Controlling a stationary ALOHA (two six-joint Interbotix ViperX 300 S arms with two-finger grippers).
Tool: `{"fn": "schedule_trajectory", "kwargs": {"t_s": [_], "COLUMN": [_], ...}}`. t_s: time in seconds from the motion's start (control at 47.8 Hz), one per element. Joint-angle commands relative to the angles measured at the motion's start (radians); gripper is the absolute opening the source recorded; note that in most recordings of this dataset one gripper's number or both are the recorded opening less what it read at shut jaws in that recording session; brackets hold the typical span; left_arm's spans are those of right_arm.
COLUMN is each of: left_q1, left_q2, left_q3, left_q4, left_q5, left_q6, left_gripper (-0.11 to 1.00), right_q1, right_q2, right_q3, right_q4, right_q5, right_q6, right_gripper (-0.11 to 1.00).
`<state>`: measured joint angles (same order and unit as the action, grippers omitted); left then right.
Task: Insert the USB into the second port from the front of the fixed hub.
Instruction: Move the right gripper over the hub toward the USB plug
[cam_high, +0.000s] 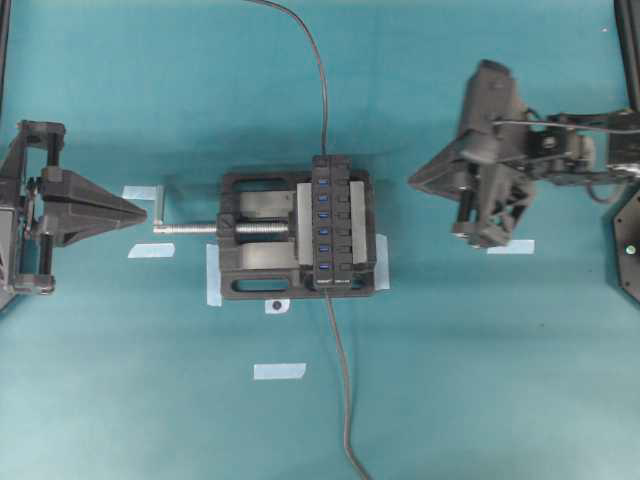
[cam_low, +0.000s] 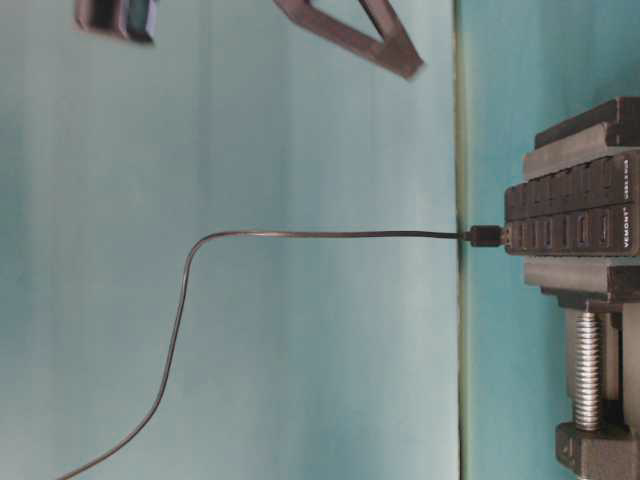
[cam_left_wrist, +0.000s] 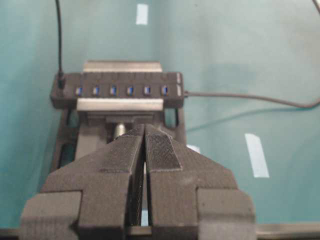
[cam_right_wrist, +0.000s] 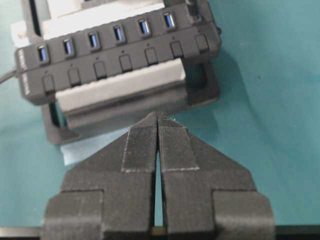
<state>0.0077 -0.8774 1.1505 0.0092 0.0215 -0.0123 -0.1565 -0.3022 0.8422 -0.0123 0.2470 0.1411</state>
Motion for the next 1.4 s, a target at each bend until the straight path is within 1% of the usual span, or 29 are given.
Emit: {"fn": "schedule_trajectory", "kwargs": {"t_s": [0.0, 0.188, 0.398, 0.481, 0.816, 1.381], "left_q1": [0.002, 0.002, 0.002, 0.002, 0.002, 0.002], "left_q2": [0.003, 0.003, 0.003, 0.003, 0.0, 0.0], "left_q3": [-0.02, -0.02, -0.017, -0.017, -0.017, -0.014], "left_q4": [0.002, 0.002, 0.002, 0.002, 0.002, 0.002], "left_q5": [-0.005, -0.005, -0.005, -0.005, -0.005, -0.005], "left_q6": [-0.002, -0.003, -0.003, -0.005, -0.005, -0.005], "left_gripper": [0.0, 0.0, 0.0, 0.0, 0.0, 0.0], "right_q1": [-0.003, -0.008, -0.029, -0.038, -0.063, -0.064], "right_q2": [0.025, 0.098, 0.158, 0.176, 0.235, 0.27], "right_q3": [-0.044, -0.098, -0.146, -0.163, -0.213, -0.241], "right_q4": [-0.005, -0.018, -0.02, -0.02, -0.02, -0.02], "right_q5": [-0.005, -0.005, -0.003, -0.005, -0.005, -0.005], "right_q6": [-0.015, -0.057, -0.156, -0.181, -0.198, -0.227], "right_gripper": [-0.04, -0.04, -0.04, -0.04, -0.04, -0.04]}}
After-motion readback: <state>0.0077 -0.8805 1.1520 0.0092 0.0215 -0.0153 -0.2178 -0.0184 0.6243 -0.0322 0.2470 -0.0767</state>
